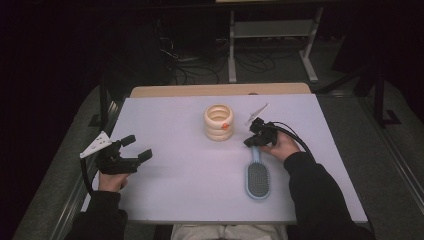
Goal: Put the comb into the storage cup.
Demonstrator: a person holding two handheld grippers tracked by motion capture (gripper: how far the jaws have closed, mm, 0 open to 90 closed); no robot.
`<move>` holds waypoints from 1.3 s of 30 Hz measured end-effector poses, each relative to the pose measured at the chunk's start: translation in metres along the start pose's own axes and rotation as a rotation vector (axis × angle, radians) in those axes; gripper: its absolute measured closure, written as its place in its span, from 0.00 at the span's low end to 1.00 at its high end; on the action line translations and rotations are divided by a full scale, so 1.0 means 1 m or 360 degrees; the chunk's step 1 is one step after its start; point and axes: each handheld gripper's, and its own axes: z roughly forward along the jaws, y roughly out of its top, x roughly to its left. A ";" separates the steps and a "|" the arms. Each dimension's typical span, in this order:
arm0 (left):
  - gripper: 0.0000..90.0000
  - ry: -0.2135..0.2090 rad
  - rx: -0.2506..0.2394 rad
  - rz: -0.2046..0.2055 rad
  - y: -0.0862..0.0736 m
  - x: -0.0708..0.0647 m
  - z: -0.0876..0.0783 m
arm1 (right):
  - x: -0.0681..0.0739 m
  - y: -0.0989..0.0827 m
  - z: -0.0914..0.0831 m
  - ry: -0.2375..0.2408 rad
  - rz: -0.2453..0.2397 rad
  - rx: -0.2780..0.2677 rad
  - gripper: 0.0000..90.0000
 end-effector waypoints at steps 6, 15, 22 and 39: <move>0.00 0.0003 -0.0002 -0.0001 0.000 0.000 0.000 | -0.003 -0.009 -0.007 0.0018 0.0035 -0.0025 0.99; 0.00 0.0007 0.0000 0.0001 0.000 0.000 0.000 | -0.006 -0.020 -0.014 0.0018 0.0071 -0.0031 0.98; 0.00 0.0002 0.0001 -0.0002 0.000 -0.001 0.000 | -0.007 -0.027 -0.018 0.0020 0.0068 -0.0007 0.98; 0.00 0.0012 0.0001 -0.0001 0.000 -0.001 0.000 | -0.013 -0.054 -0.037 0.0015 0.0136 0.0019 0.99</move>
